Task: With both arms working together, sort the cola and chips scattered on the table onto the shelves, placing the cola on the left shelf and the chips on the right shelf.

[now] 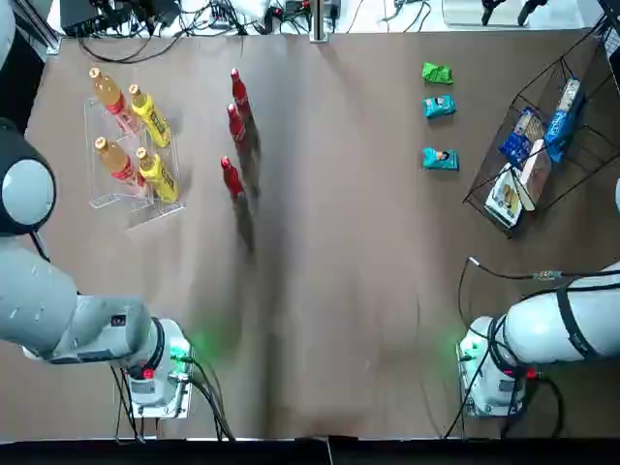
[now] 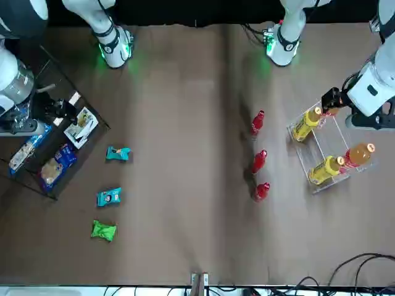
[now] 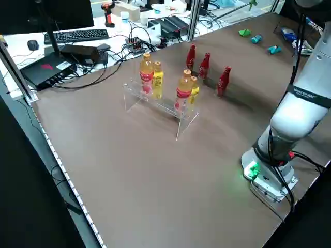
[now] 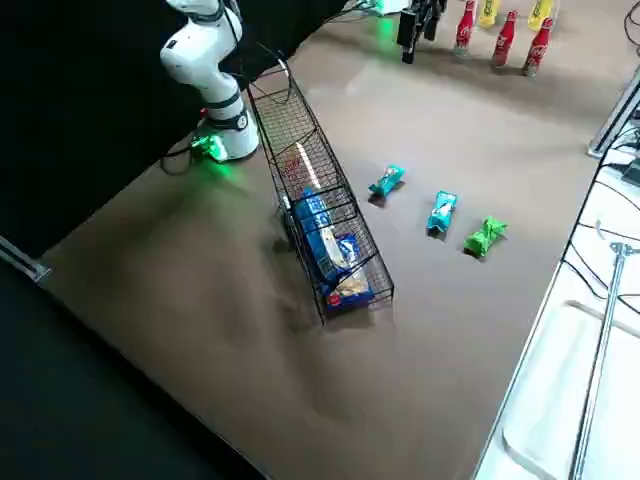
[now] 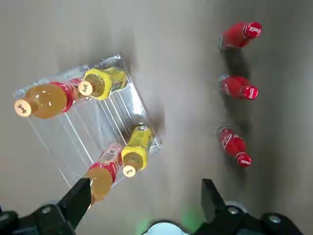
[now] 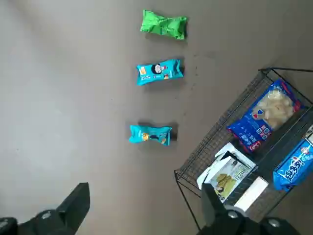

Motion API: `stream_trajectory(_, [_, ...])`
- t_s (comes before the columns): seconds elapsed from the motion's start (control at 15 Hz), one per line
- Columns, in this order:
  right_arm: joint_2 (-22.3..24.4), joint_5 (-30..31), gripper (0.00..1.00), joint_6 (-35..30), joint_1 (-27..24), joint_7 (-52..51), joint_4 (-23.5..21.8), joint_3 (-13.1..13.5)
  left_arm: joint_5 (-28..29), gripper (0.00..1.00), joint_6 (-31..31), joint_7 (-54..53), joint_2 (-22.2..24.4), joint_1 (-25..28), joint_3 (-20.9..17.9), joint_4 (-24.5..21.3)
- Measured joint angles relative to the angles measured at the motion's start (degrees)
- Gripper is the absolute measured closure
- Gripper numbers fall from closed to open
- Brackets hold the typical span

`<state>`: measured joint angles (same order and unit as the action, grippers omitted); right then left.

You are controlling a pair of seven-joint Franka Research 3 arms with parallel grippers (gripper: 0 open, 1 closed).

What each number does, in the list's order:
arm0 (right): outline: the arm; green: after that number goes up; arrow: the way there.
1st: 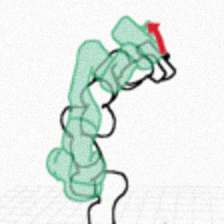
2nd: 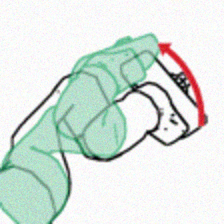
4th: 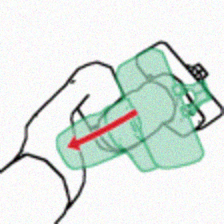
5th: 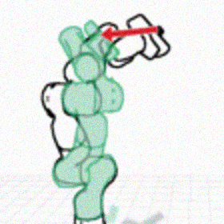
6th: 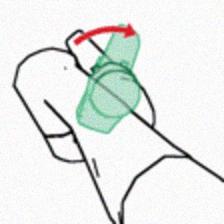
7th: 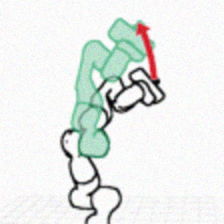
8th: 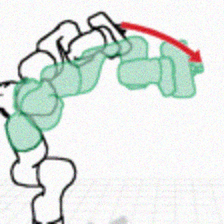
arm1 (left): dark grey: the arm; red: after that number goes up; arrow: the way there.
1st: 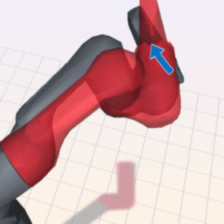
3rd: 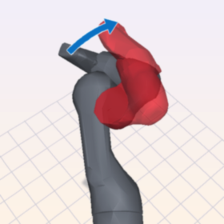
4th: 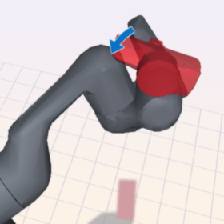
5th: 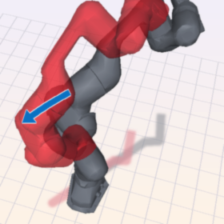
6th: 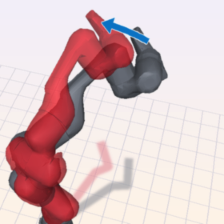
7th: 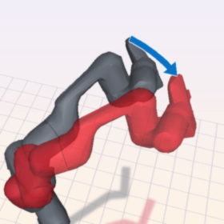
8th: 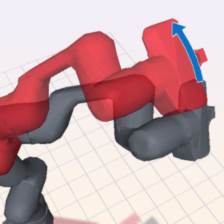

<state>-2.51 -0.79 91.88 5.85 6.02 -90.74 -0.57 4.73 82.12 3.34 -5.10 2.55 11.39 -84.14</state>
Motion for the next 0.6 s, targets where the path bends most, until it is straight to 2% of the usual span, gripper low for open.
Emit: stream_trajectory(0.6, [0.0,0.24,0.0,-0.39,-1.28,-4.53,-0.01,0.61,-1.62,0.0,1.12,0.04,-1.14,-0.14,0.02,-0.31])
